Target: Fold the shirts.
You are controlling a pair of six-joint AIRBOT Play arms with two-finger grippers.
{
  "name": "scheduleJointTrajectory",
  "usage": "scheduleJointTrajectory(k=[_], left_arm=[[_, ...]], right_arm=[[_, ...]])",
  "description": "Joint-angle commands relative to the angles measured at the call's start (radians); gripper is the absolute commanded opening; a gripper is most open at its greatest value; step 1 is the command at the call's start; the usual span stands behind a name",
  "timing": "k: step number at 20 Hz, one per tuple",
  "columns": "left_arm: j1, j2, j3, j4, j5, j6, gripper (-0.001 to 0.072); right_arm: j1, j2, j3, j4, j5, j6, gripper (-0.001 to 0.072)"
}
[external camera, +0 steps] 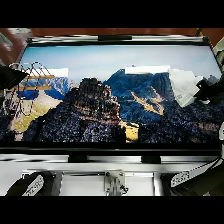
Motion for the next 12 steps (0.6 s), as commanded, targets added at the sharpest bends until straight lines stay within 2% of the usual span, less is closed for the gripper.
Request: scheduleJointTrajectory(k=[1,7,8,9,10,12], left_arm=[[-0.001,-0.006,0.0,0.0,0.0,0.003,0.0026],[-0.001,-0.006,0.0,0.0,0.0,0.003,0.0025],[-0.001,-0.006,0.0,0.0,0.0,0.003,0.0025],[-0.001,-0.006,0.0,0.0,0.0,0.003,0.0025],[-0.001,-0.006,0.0,0.0,0.0,0.003,0.0025],[-0.001,-0.007,0.0,0.0,0.0,0.003,0.0026]], right_arm=[[0.016,0.001,-0.034,0.025,-0.016,0.044,0.007],[0.022,0.001,-0.034,-0.114,-0.05,0.094,0.0071],[0.022,0.001,-0.034,-0.123,-0.036,0.097,0.0131],[0.022,0.002,-0.033,-0.125,-0.031,0.09,0.0387],[0.022,0.01,-0.032,-0.126,-0.034,0.057,0.0581],[0.021,0.052,-0.031,-0.171,-0.033,0.063,0.0585]])
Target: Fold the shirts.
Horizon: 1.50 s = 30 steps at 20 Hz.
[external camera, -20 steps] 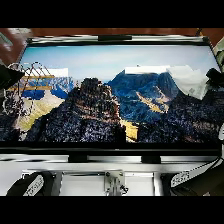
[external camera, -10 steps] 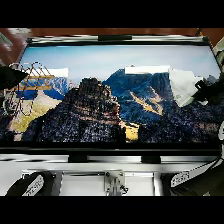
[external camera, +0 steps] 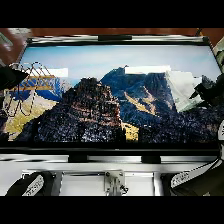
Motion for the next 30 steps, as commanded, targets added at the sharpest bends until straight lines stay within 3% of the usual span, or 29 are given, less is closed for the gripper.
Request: scheduleJointTrajectory(k=[1,5,7,10,11,12,13,14,15,16,17,18,21,30], left_arm=[[0.0,-0.001,0.0,0.0,0.0,0.0,0.0026],[0.0,-0.006,0.0,0.0,0.0,0.002,0.0026],[-0.013,-0.016,0.0,0.0,0.0,0.035,0.0024],[-0.129,-0.081,0.013,0.058,-0.001,0.078,0.0022],[-0.201,-0.123,0.034,0.155,-0.001,0.066,0.0022],[-0.289,-0.178,0.071,0.311,-0.011,-0.003,0.0022],[-0.37,-0.237,0.119,0.466,-0.048,-0.076,0.0022],[-0.449,-0.306,0.181,0.61,-0.119,-0.133,0.0024],[-0.515,-0.374,0.247,0.713,-0.2,-0.159,0.0037],[-0.563,-0.432,0.306,0.774,-0.27,-0.158,0.0218],[-0.598,-0.486,0.356,0.803,-0.328,-0.164,0.0517],[-0.616,-0.525,0.385,0.807,-0.363,-0.182,0.0581],[-0.624,-0.594,0.39,0.807,-0.428,-0.209,0.0578],[-0.622,-0.613,0.39,0.807,-0.437,-0.209,0.0579]], right_arm=[[-0.001,0.066,0.001,-0.09,0.006,0.022,0.0584],[-0.001,0.254,0.001,-0.269,0.043,0.139,0.0584],[0.005,0.368,0.001,-0.283,0.219,0.131,0.0585],[0.115,0.507,0.001,-0.183,0.59,-0.079,0.0584],[0.186,0.535,0.001,-0.187,0.661,-0.166,0.0577],[0.272,0.552,0.001,-0.219,0.697,-0.196,0.0575],[0.347,0.554,0.001,-0.254,0.681,-0.196,0.0538],[0.417,0.542,0.001,-0.284,0.594,-0.192,0.0498],[0.467,0.517,0.001,-0.278,0.467,-0.175,0.0503],[0.493,0.481,0.001,-0.242,0.32,-0.171,0.0549],[0.508,0.436,0.001,-0.183,0.175,-0.187,0.055],[0.515,0.394,0.001,-0.134,0.06,-0.219,0.055],[0.549,0.335,0.001,-0.123,-0.085,-0.225,0.0549],[0.565,0.333,0.001,-0.117,-0.072,-0.226,0.055]])
